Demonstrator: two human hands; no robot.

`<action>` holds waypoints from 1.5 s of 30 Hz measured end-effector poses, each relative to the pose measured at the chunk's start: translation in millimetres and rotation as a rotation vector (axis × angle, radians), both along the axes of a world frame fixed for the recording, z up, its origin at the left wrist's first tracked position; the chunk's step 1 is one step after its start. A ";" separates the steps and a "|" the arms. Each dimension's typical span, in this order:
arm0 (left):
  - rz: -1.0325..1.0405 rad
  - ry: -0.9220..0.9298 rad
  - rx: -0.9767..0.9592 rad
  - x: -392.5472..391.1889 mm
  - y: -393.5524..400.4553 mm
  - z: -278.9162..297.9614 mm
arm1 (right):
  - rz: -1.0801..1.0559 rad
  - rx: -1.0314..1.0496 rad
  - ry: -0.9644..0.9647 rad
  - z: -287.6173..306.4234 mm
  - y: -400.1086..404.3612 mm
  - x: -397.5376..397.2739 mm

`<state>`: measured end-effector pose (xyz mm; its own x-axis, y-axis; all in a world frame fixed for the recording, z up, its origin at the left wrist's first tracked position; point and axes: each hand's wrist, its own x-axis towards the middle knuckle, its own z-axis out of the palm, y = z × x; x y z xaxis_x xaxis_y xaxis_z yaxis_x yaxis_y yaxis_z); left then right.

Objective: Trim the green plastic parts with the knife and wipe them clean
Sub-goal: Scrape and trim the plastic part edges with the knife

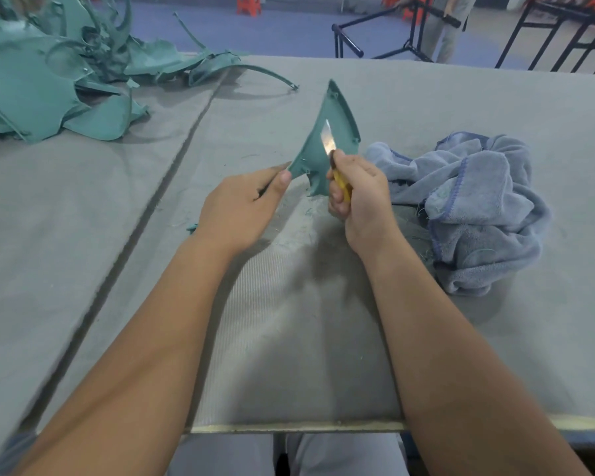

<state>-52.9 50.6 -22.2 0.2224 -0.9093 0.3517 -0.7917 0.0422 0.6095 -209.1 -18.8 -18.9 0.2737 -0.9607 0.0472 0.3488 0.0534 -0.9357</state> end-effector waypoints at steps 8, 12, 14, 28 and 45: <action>-0.170 0.203 0.022 -12.7 -3.4 13.4 | 0.103 -0.094 0.117 0.4 3.5 3.9; -0.249 0.427 0.094 -10.7 -4.1 15.7 | 0.129 -0.149 0.164 2.7 3.8 2.2; -0.278 0.478 0.106 -11.7 -5.1 16.3 | 0.122 -0.173 0.194 3.5 3.5 2.0; -0.263 0.503 0.014 -23.6 -4.9 9.2 | 0.083 -0.318 0.240 1.7 2.6 -2.2; -0.029 0.368 -0.062 -28.0 -16.1 -0.9 | -0.186 -0.396 0.339 3.6 2.3 6.7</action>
<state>-81.0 34.5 -23.1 0.3183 -0.8966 0.3080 -0.5180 0.1076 0.8486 -202.4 -16.5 -15.3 0.1635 -0.9209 0.3540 -0.0057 -0.3597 -0.9331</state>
